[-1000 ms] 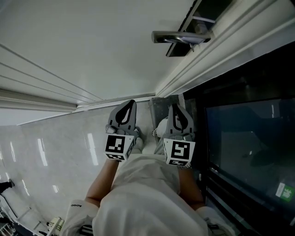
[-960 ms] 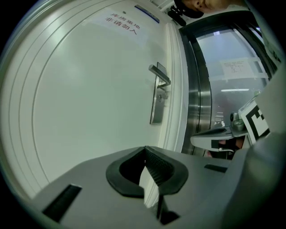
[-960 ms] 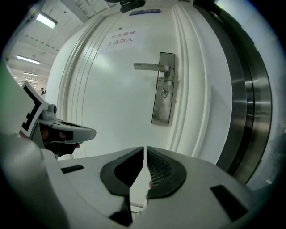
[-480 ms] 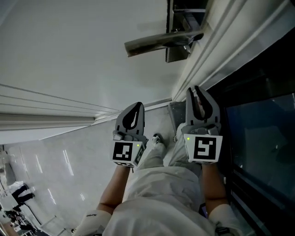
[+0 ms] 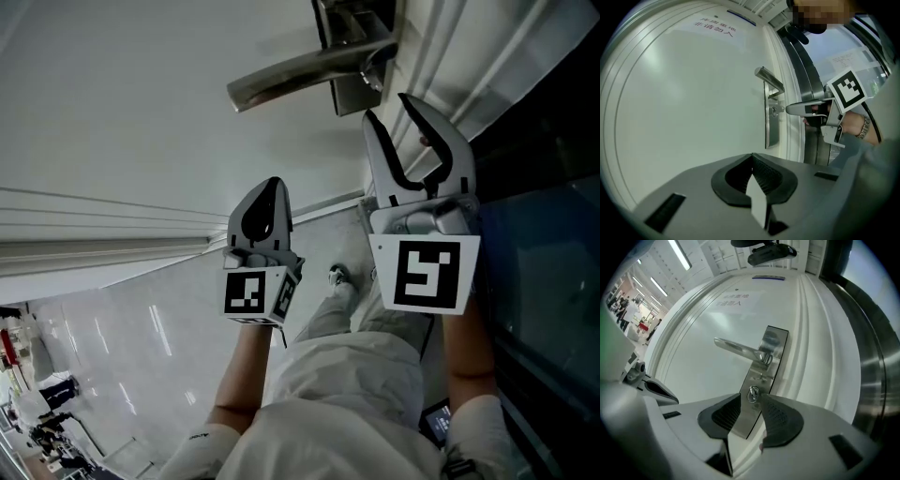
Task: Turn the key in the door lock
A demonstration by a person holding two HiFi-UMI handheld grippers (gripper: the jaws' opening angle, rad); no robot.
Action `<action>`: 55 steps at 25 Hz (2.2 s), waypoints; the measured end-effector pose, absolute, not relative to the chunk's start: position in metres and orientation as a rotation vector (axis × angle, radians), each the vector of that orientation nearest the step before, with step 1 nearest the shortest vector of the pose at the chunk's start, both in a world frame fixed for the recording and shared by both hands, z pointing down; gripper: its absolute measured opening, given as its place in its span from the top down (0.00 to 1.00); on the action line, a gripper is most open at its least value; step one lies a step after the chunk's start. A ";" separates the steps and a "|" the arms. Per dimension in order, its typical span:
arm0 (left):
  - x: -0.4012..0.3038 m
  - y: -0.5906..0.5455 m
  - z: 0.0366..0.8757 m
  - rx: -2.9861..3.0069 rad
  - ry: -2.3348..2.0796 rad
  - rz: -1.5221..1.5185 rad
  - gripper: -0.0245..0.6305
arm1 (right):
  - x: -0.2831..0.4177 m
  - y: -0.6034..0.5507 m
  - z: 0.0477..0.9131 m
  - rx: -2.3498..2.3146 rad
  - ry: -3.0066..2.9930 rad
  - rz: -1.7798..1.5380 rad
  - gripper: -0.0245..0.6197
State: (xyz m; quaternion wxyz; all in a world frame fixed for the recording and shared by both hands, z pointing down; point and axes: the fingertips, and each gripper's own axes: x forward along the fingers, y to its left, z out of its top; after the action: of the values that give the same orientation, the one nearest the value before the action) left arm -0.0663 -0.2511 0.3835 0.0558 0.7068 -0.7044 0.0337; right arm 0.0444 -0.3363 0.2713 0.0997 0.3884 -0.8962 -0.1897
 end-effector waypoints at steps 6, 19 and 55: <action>-0.063 -0.256 0.373 2.151 -2.169 0.096 0.95 | 0.031 -0.349 0.268 1.158 -2.544 -0.659 0.75; -0.074 -0.248 0.358 2.073 -2.242 0.073 0.95 | 0.021 -0.366 0.267 1.248 -2.441 -0.640 0.85; -0.084 -0.234 0.367 2.062 -2.254 0.094 0.95 | 0.034 -0.379 0.278 1.014 -2.738 2.057 0.94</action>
State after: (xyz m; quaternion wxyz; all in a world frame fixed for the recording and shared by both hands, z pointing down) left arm -0.0838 -0.2341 0.3667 0.0425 0.6740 -0.7369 0.0306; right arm 0.0341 -0.3788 0.2785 -0.2132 0.2773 -0.7489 0.5628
